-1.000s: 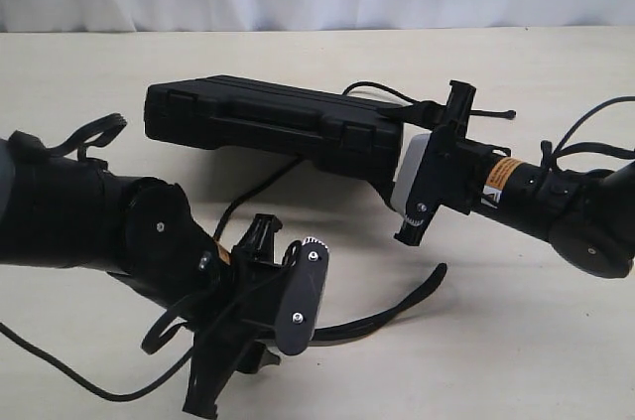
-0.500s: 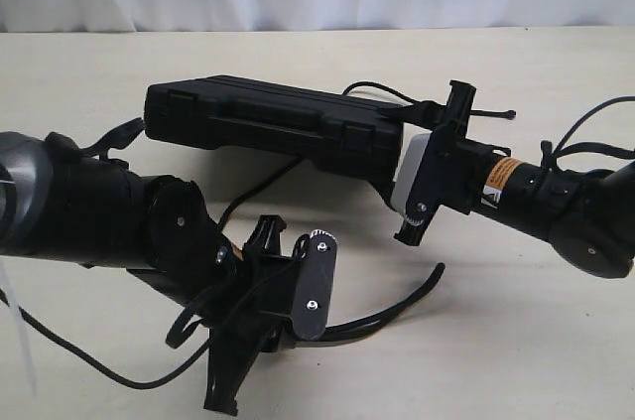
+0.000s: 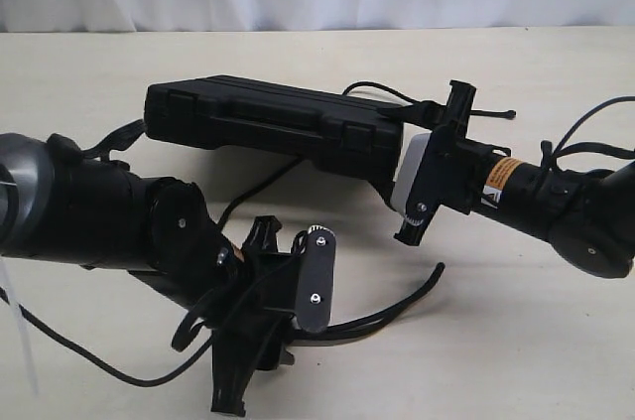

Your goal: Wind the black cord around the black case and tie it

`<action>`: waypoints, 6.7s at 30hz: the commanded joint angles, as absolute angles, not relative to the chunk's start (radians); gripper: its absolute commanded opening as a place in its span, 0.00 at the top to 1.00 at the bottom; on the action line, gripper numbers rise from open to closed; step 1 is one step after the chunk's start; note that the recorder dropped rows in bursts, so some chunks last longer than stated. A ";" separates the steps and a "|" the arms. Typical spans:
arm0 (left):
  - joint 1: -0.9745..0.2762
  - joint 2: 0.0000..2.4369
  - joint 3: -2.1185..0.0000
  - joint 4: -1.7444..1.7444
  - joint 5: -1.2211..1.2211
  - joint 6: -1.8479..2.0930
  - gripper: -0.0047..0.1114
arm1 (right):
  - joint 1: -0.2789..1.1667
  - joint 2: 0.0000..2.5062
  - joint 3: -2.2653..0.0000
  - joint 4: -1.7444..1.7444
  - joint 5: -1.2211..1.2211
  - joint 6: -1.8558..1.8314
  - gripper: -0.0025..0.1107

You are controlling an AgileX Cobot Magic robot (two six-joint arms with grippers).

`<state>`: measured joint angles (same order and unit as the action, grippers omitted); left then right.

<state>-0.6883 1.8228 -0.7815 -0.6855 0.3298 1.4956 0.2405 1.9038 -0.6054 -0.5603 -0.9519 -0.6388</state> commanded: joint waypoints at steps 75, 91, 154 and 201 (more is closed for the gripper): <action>0.034 1.868 -0.642 -1.697 1.221 2.114 0.96 | 0.236 1.906 -0.606 -0.296 -0.946 -0.292 0.94; -0.043 1.868 -0.647 -1.744 1.204 2.144 0.96 | 0.236 1.906 -0.606 -0.300 -0.946 -0.292 0.94; -0.036 1.837 -0.793 -1.725 1.221 2.090 0.96 | 0.236 1.906 -0.636 -0.254 -0.887 -0.284 0.94; -0.036 2.059 -0.983 -1.630 0.926 1.727 0.96 | 0.236 1.906 -0.636 -0.243 -0.883 -0.272 0.94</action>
<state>-0.0354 2.0587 -0.9737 -1.6392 0.9649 1.7680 0.2434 1.8958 -0.6415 -0.2942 -0.9516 -0.3097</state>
